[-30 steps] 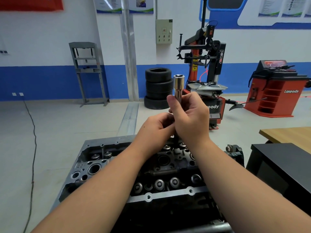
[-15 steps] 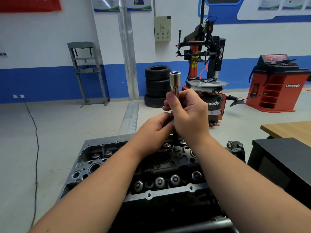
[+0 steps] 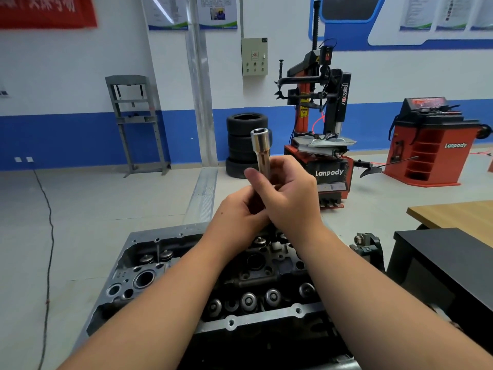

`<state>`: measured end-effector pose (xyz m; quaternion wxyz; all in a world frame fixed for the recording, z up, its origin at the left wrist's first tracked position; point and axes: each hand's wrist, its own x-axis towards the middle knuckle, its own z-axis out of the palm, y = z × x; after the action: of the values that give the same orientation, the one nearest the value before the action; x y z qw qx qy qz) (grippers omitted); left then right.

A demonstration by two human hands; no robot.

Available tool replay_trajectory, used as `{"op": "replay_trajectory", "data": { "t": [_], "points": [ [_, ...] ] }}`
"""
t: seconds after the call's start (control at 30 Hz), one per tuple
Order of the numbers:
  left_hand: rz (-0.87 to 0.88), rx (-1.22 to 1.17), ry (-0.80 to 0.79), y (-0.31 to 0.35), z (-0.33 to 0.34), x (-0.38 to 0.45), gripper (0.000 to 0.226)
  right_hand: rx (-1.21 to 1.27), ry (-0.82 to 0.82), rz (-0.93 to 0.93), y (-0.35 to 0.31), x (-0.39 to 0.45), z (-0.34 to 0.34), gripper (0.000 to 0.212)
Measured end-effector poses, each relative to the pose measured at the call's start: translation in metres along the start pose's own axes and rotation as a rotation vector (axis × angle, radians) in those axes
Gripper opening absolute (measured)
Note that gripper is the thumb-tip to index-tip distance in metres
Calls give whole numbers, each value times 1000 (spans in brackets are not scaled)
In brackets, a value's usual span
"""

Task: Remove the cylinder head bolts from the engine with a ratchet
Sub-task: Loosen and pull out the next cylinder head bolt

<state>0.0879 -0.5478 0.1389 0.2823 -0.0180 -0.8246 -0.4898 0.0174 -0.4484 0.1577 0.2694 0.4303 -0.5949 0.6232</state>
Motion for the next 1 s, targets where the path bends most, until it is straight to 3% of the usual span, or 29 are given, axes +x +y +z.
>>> {"op": "replay_trajectory", "data": {
  "t": [0.27,0.43,0.57,0.8,1.0],
  "points": [
    [-15,-195,-167,3,-6,-2,23,-31,15,26,1,-1,0,16],
    [22,-95,-39,1,-7,-2,12,-37,-45,8,1,-2,1,32],
    [1,-82,41,1,2,2,23,-57,37,-50,1,-1,-1,24],
    [-69,-246,-171,-5,-6,-1,21,4,-19,80,2,0,1,27],
    [17,-38,-53,3,0,0,20,1,30,-10,0,0,0,23]
  ]
}}
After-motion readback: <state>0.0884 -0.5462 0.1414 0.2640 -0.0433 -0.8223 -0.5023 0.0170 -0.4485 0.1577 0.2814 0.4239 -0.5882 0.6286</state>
